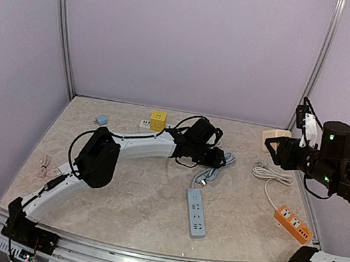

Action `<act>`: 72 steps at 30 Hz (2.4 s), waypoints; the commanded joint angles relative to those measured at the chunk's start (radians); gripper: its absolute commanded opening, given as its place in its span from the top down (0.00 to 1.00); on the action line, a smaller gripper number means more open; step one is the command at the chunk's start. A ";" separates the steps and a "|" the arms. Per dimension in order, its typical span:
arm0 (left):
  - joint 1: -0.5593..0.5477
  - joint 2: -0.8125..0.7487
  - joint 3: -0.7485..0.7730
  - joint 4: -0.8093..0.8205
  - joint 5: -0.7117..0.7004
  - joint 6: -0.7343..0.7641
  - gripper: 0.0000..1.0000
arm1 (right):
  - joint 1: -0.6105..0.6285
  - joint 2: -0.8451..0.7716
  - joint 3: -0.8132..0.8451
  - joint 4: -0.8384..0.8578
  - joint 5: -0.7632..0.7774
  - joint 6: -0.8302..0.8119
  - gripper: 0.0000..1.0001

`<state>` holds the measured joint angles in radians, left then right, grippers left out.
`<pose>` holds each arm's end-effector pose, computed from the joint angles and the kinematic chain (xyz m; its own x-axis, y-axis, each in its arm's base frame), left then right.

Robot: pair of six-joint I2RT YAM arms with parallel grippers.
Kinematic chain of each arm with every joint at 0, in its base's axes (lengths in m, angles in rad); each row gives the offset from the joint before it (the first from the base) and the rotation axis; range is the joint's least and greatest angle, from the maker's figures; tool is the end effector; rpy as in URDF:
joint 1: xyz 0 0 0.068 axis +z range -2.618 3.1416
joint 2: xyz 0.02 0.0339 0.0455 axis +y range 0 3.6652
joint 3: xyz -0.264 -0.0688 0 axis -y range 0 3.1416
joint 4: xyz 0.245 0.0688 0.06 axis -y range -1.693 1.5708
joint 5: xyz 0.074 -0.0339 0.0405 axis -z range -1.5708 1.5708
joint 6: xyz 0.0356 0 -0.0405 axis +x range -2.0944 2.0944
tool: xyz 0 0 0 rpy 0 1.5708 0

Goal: Insert the plug
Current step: Move the socket to the center of the board.

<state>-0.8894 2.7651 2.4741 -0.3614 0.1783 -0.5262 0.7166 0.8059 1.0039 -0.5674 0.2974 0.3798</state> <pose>0.3756 -0.4732 0.1316 -0.7592 0.1514 -0.6331 0.5457 0.6782 -0.4922 0.1323 0.1014 0.3720 -0.4093 0.1136 -0.9053 -0.2909 0.9242 0.2475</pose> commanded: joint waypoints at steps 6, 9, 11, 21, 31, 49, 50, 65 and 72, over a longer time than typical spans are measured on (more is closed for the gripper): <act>-0.014 -0.048 -0.017 0.020 -0.074 0.005 0.03 | -0.009 -0.013 0.038 -0.015 0.011 0.005 1.00; -0.022 -0.138 -0.048 -0.094 -0.155 -0.026 0.01 | -0.009 -0.018 0.044 -0.029 0.019 0.004 1.00; -0.038 -0.223 -0.125 -0.170 -0.250 -0.056 0.01 | -0.009 -0.023 0.046 -0.032 0.023 0.003 1.00; -0.163 -0.442 -0.296 -0.581 -0.465 -0.465 0.01 | -0.009 0.001 0.029 0.010 -0.005 -0.009 1.00; -0.213 -0.288 -0.154 -0.824 -0.468 -0.629 0.01 | -0.009 0.005 0.032 0.018 -0.044 -0.004 1.00; -0.286 -0.248 -0.164 -0.768 -0.438 -0.564 0.07 | -0.008 0.025 0.051 0.026 -0.075 -0.008 1.00; -0.284 -0.243 -0.164 -0.772 -0.425 -0.568 0.07 | -0.008 0.025 0.052 0.026 -0.075 -0.009 1.00; -0.278 -0.208 -0.187 -0.754 -0.415 -0.471 0.43 | -0.008 -0.006 0.038 0.026 -0.087 0.002 1.00; -0.278 -0.295 -0.371 -0.589 -0.473 -0.190 0.64 | -0.008 -0.010 0.043 0.029 -0.093 0.001 1.00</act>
<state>-1.1728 2.4928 2.2066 -1.0363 -0.2348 -0.9455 0.7166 0.8124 1.0187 -0.5770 0.2111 0.3801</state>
